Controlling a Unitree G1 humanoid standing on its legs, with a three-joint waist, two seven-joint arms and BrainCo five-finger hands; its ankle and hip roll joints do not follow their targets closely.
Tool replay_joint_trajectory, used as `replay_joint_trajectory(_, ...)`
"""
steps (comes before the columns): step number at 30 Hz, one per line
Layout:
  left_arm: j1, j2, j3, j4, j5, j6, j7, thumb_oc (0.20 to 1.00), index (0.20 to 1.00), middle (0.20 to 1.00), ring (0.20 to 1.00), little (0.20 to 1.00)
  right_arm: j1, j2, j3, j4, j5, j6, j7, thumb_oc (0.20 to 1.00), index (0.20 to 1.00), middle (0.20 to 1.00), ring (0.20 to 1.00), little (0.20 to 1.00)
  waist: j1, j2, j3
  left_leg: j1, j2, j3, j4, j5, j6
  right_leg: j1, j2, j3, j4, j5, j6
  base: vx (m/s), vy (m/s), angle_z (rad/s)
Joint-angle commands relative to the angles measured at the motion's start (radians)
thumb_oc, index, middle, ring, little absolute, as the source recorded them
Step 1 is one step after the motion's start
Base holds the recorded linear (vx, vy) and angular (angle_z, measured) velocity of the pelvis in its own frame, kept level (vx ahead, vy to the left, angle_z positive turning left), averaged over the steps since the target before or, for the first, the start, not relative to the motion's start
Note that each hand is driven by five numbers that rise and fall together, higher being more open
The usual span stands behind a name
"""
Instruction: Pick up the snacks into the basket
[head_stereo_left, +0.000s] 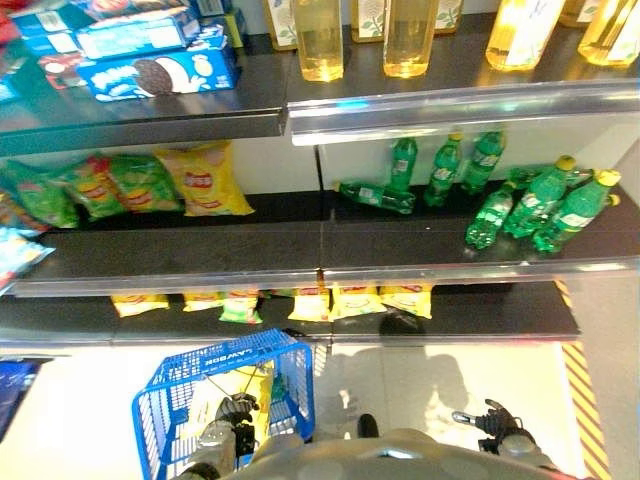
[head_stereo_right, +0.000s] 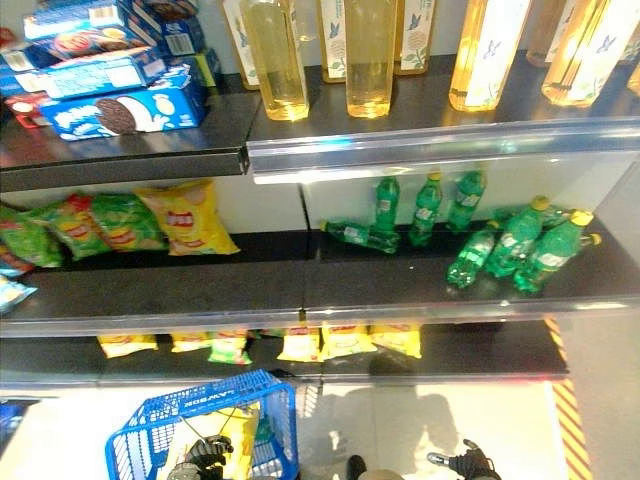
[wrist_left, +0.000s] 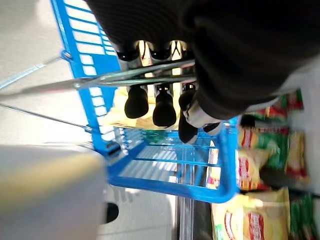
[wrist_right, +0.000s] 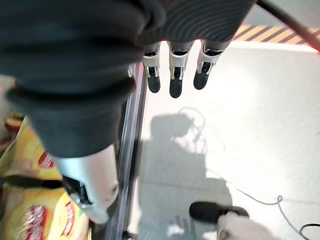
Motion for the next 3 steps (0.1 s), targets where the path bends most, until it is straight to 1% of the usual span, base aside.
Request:
replay_joint_trajectory(1, 0.0, 0.018, -0.032, -0.023, 0.044, -0.023, -0.005, 0.2, 0.2, 0.2, 0.2, 0.2, -0.05, 0.025, 0.012, -0.001, -0.027, -0.008, -0.005, 1.0, 1.0, 1.0, 1.0, 1.0, 0.016, -0.018, -0.043, 0.015, -0.034, 0.016, -0.013, -0.067, 0.045, -0.004, -0.049, 0.133, 0.045, -0.071, 0.168, 0.04, 0.043, -0.09)
replay_joint_trajectory(3, -0.001, 0.019, -0.034, -0.027, 0.047, -0.024, -0.005, 0.2, 0.2, 0.2, 0.2, 0.2, -0.05, 0.029, 0.019, -0.002, -0.033, -0.007, -0.004, 1.0, 1.0, 1.0, 1.0, 1.0, 0.018, -0.021, -0.045, 0.021, -0.035, 0.019, -0.02, -0.066, 0.046, 0.001, -0.054, 0.13, 0.042, -0.072, 0.17, 0.03, 0.033, -0.09)
